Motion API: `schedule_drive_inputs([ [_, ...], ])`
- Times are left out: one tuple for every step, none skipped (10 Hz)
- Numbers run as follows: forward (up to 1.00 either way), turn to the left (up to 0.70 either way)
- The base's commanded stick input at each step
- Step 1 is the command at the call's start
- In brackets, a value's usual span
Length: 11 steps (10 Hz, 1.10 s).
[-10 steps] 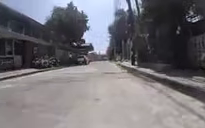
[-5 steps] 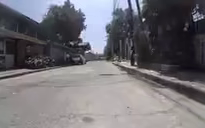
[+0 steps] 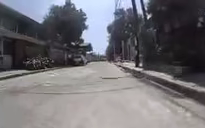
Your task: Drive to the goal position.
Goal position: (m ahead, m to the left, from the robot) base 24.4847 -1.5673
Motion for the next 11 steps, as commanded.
schedule_drive_inputs([
  [1.00,-0.05],
  [1.00,0.02],
  [1.00,0.02],
  [1.00,0.02],
  [1.00,0.02],
  [1.00,0.02],
  [1.00,0.02],
  [1.00,0.02],
  [1.00,0.02],
  [1.00,0.02],
  [1.00,0.02],
])
